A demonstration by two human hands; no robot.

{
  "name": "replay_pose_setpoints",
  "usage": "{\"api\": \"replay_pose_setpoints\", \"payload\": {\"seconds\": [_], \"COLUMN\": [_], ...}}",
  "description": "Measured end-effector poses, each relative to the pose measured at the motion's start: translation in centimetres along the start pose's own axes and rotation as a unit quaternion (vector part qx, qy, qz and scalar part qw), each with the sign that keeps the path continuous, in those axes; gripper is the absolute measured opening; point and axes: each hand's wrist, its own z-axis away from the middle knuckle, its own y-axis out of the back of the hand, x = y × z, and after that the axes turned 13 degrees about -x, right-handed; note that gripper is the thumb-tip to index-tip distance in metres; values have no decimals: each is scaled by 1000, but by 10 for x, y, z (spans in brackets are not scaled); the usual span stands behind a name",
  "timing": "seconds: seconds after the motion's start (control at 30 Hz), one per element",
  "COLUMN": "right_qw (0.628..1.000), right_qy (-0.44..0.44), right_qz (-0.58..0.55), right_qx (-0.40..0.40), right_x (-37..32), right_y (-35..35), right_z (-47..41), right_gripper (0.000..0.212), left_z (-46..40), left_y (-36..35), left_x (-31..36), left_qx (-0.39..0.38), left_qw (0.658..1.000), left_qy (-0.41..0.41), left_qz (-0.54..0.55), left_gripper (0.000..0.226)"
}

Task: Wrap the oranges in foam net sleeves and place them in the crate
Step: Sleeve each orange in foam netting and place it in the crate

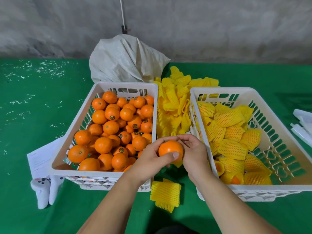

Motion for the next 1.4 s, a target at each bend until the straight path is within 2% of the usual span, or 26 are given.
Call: {"api": "replay_pose_setpoints", "payload": {"seconds": [0.17,0.37,0.43,0.5,0.57,0.7,0.77,0.83,0.9,0.97,1.0,1.07,1.13,1.17,1.27,1.33,1.4], "right_qw": [999,987,982,980,979,972,955,923,885,865,868,890,914,923,953,970,979], "right_qy": [44,116,126,141,146,160,196,231,239,227,220,192,147,136,132,101,67], "right_qz": [15,75,86,92,109,158,211,292,365,394,393,379,347,322,221,147,74], "right_qx": [-20,-87,-115,-108,-88,-68,-66,-97,-162,-211,-206,-165,-152,-157,-159,-164,-180], "right_x": [-7,-8,-7,-8,-11,-25,-34,-42,-50,-54,-54,-50,-44,-40,-33,-36,-42], "right_y": [5,8,3,0,1,7,10,13,13,10,8,4,2,1,3,5,7], "right_z": [4,21,28,30,28,24,26,30,34,34,33,30,31,31,29,25,21], "right_gripper": [8,17,18,15,15,14,12,15,18,13,12,27,47,50,43,41,40], "left_z": [-2,-8,-9,-7,-3,-4,-5,-6,-8,-10,-10,-10,-8,-6,0,1,2], "left_y": [-7,-11,-7,1,7,2,-3,-6,-4,1,2,1,0,0,3,4,5], "left_x": [-5,-6,-10,-18,-22,-21,-21,-23,-24,-24,-23,-19,-17,-16,-16,-16,-17], "left_qx": [102,192,173,106,47,66,98,122,128,154,178,207,186,167,104,66,50], "left_qw": [995,978,980,988,993,994,988,983,982,977,973,967,968,971,980,986,987], "left_qy": [-18,-72,-81,-72,-65,-92,-112,-119,-137,-144,-136,-119,-132,-138,-125,-118,-122], "left_qz": [12,31,52,91,83,4,-31,-65,-34,38,63,88,105,105,118,96,89], "left_gripper": [47,66,71,72,75,73,75,77,68,59,58,63,69,71,70,61,63]}}
